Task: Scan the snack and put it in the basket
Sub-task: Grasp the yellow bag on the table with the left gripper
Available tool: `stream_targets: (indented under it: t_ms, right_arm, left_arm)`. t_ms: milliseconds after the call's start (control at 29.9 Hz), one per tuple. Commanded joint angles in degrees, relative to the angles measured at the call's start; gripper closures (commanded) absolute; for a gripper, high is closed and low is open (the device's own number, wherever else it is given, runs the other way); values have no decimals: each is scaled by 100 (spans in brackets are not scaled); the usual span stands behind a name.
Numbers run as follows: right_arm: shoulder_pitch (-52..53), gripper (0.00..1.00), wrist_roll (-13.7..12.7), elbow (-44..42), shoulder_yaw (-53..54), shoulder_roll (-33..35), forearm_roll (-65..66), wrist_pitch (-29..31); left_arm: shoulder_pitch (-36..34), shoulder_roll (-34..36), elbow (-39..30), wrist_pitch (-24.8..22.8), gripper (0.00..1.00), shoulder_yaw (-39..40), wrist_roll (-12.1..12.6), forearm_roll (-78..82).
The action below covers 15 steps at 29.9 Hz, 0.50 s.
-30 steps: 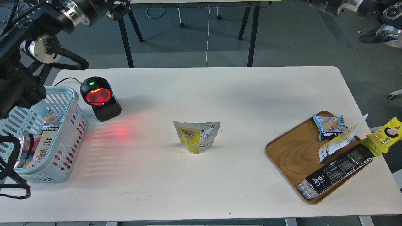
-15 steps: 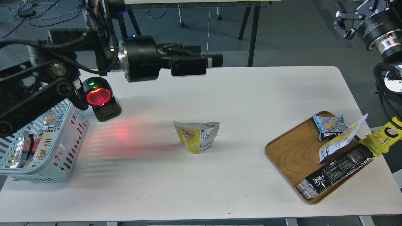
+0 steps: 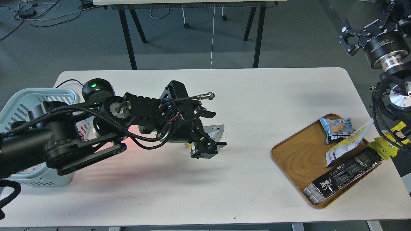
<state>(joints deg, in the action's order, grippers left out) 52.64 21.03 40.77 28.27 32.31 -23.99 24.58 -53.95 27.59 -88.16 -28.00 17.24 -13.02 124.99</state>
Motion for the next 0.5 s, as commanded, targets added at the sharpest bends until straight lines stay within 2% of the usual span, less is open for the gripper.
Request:
stream_targets:
  t_ms: [0, 67, 234, 334, 468]
  right_arm:
    - [0, 1, 32, 1, 3, -40, 0, -6]
    - [0, 1, 41, 1, 3, -58, 0, -6]
    - [-35, 1, 41, -8, -32, -40, 8, 29]
    - [-35, 1, 41, -8, -32, -31, 17, 73]
    - [-26, 1, 41, -8, -49, -23, 43, 73]
  left_arm:
    - [78, 45, 263, 0, 12, -10, -7, 1]
    - [157, 89, 430, 0, 21, -19, -16, 1]
    - [201, 98, 457, 0, 53, -19, -51, 1]
    - [201, 115, 457, 0, 79, -19, -60, 1]
    - [201, 106, 449, 0, 91, -10, -200, 1]
